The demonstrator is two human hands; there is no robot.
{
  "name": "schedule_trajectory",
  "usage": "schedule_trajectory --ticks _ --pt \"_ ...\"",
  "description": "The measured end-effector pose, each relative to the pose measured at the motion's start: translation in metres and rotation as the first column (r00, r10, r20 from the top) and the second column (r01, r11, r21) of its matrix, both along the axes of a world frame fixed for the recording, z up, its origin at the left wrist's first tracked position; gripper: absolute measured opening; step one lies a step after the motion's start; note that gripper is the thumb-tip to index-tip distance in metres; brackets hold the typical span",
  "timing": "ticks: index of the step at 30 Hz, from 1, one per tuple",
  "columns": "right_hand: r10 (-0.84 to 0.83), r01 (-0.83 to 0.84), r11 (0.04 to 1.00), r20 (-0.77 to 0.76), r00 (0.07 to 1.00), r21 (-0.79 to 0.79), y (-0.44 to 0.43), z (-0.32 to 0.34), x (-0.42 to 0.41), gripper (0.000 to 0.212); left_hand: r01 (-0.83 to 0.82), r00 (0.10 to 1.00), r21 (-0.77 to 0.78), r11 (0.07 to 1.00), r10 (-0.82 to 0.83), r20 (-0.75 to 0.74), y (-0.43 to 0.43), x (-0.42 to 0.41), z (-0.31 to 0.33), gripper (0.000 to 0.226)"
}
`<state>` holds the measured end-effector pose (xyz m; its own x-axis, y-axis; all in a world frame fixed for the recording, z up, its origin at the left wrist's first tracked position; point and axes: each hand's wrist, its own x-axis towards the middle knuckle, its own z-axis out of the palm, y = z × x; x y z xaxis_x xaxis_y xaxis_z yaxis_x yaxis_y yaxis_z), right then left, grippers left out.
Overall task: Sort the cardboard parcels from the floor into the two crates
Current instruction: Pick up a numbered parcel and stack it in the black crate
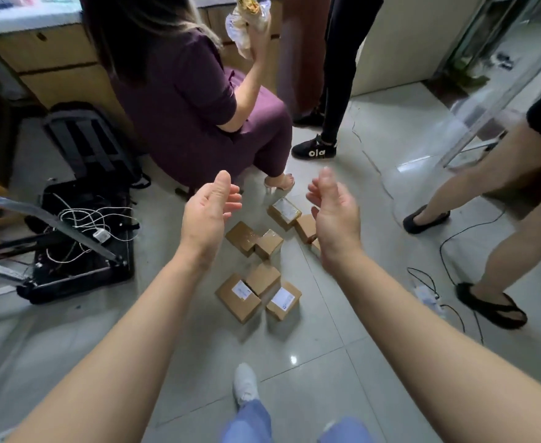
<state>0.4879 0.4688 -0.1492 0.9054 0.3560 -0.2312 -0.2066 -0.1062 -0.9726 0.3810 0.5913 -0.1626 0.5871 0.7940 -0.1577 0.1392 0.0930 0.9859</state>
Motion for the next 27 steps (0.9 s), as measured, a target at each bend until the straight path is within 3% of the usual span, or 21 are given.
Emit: schedule_trajectory --ticks 8,13,18,23,27 --pt "0.034 -0.056 0.983 -0.125 0.992 -0.175 0.080 -0.166 0.001 0.039 -0.031 0.977 -0.080 0.996 0.014 -0.211 0.085 0.017 -0.151 0.037" --pt "-0.007 -0.076 0.958 -0.288 0.958 -0.277 0.093 -0.294 0.006 0.046 0.020 0.926 -0.081 0.997 -0.049 -0.374 0.102 0.021 -0.275 0.043" --pt "-0.104 -0.130 0.932 -0.590 0.801 -0.340 0.082 -0.440 0.004 0.046 0.077 0.831 -0.109 0.991 -0.124 -0.543 0.107 0.010 -0.409 0.043" --pt "-0.212 -0.148 0.896 -0.695 0.687 -0.419 0.073 -0.567 -0.009 0.054 0.105 0.738 -0.148 0.983 -0.177 -0.651 0.100 0.000 -0.530 0.038" --pt "-0.264 -0.146 0.895 -0.763 0.590 -0.423 0.074 -0.641 -0.020 0.074 0.123 0.707 -0.118 0.985 -0.171 -0.686 0.099 -0.002 -0.608 0.042"
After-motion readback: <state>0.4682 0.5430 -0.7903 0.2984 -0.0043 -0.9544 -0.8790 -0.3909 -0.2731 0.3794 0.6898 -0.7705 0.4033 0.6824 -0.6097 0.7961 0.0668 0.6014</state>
